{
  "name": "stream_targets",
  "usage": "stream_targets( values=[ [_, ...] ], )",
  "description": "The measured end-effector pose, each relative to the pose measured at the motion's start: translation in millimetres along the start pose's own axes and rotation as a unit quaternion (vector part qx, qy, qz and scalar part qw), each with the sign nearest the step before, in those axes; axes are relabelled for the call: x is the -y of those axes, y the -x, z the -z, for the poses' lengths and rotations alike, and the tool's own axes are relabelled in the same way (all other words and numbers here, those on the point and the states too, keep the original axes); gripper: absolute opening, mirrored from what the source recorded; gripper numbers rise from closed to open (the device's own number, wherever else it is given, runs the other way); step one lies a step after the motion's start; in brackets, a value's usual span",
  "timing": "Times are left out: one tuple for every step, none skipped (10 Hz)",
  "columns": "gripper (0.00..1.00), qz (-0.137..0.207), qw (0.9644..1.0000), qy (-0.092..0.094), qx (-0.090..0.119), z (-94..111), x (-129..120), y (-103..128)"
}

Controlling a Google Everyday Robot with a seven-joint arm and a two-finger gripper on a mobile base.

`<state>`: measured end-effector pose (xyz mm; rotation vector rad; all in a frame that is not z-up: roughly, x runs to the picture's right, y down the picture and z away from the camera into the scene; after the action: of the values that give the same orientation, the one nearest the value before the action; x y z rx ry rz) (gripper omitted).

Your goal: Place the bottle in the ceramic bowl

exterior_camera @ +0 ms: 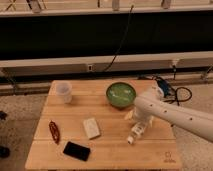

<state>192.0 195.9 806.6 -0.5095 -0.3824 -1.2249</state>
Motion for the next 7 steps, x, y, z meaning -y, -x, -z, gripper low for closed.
stream_targets(
  values=[
    [0.8,0.0,1.0,-0.001,0.0,0.0,-0.4,-0.9],
    [0.8,0.001,1.0,-0.001,0.0,-0.6,-0.5,-0.9],
    [0.8,0.002,1.0,-0.001,0.0,-0.7,-0.4,-1.6],
    [0.8,0.002,1.0,-0.002,0.0,-1.2,-1.0,-1.9],
    [0.8,0.003,1.0,-0.003,0.0,-1.4,-0.6,-2.5],
    [0.8,0.003,1.0,-0.003,0.0,-1.5,-0.9,-3.1],
    [0.8,0.003,1.0,-0.003,0.0,-1.7,-1.0,-3.3]
  ],
)
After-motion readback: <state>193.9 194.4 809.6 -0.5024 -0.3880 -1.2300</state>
